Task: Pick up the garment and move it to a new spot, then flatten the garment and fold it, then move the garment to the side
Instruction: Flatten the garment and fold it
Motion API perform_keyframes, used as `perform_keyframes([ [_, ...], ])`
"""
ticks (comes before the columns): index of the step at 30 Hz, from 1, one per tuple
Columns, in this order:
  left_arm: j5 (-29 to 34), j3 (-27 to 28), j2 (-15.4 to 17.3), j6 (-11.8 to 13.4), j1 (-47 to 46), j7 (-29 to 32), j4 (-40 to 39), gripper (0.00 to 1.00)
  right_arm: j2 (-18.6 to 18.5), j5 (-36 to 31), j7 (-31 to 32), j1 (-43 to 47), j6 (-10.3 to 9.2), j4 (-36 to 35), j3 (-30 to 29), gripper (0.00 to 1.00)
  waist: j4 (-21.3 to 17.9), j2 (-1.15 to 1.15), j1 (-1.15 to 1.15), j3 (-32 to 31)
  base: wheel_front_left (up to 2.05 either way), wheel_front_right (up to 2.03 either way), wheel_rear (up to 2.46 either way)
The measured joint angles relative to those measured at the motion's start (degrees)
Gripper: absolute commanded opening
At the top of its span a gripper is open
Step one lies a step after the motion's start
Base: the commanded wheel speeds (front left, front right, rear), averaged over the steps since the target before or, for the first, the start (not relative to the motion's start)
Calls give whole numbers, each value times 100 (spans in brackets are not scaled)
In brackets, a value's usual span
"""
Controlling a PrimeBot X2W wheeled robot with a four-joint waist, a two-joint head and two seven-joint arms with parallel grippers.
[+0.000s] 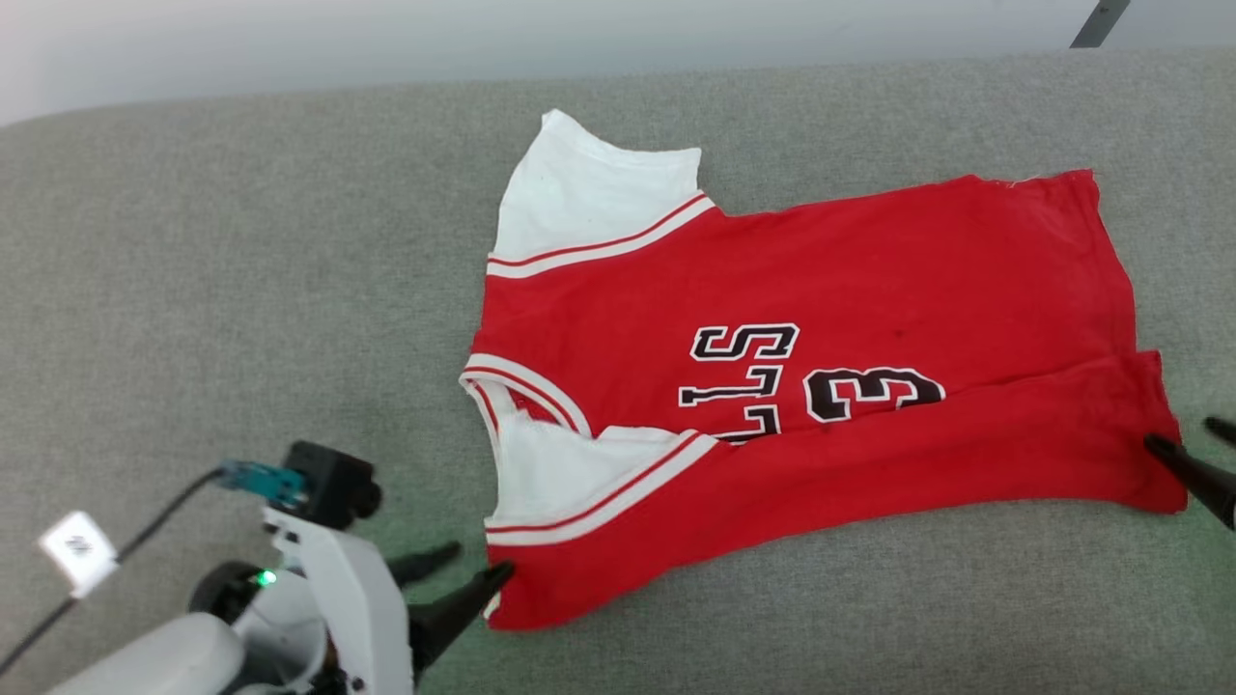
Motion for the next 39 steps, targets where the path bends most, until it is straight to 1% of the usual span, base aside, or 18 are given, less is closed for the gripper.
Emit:
perform_keyframes([
  [3, -2, 200, 159, 82, 49, -232, -97, 100, 3, -2, -341, 138, 0, -156, -299, 100, 9, 0, 0, -29, 0, 0, 0],
  [6, -32, 509, 344, 218, 47, -546, -144, 100, 124, -92, -806, 233, 0, -377, -684, 100, -9, 0, 0, -50, 0, 0, 0],
  [7, -24, 613, 381, 270, 26, -661, -132, 100, 198, -213, -1021, 274, 0, -468, -789, 100, -19, 0, 0, -55, 0, 0, 0],
  [9, 49, 804, 407, 366, -91, -883, -21, 100, 463, -307, -1360, 332, 0, -642, -965, 100, -54, 0, 0, -61, 0, 0, 0],
  [12, 149, 970, 259, 360, -434, -1038, 280, 100, 873, -521, -1858, 395, 0, -904, -1058, 100, -141, 0, 0, -52, 0, 0, 0],
  [16, 307, 1077, 13, 166, -1035, -1005, 944, 100, 1340, -780, -2387, 331, 0, -1163, -1093, 100, -332, 0, 0, -9, 0, 0, 0],
  [19, 665, 1145, -136, 66, -1730, -1045, 1641, 100, 1617, -958, -2715, 152, 0, -1299, -1094, 100, -528, 0, 0, 62, 0, 0, 0],
  [22, 1024, 1045, -322, -77, -2369, -944, 2308, 100, 1831, -1057, -2991, 81, 0, -1380, -1070, 100, -756, 0, 0, 163, 0, 0, 0],
  [26, 1393, 891, -530, -259, -3170, -668, 3249, 100, 2053, -1117, -3323, 22, 0, -1365, -1082, 100, -1101, 0, 0, 320, 0, 0, 0],
  [28, 1510, 768, -587, -359, -3461, -380, 3729, 100, 2121, -1115, -3408, 27, 0, -1325, -1035, 100, -1283, 0, 0, 398, 0, 0, 0],
  [30, 1514, 639, -657, -497, -3651, 38, 4155, 100, 2176, -1088, -3477, 37, 0, -1281, -975, 100, -1462, 0, 0, 469, 0, 0, 0],
  [32, 1402, 508, -728, -700, -3772, 581, 4457, 100, 2190, -1049, -3520, 43, 0, -1232, -943, 100, -1634, 0, 0, 535, 0, 0, 0],
  [34, 1299, 436, -799, -838, -3930, 1022, 4749, 100, 2184, -999, -3539, 43, 0, -1203, -909, 100, -1797, 0, 0, 601, 0, 0, 0],
  [36, 1323, 320, -783, -944, -4152, 1421, 5001, 100, 2179, -961, -3588, 42, 0, -1198, -860, 100, -1944, 0, 0, 671, 0, 0, 0],
  [39, 1413, 213, -761, -996, -4412, 1806, 5331, 100, 2156, -933, -3631, 34, 0, -1196, -737, 100, -2116, 0, 0, 813, 0, 0, 0],
])
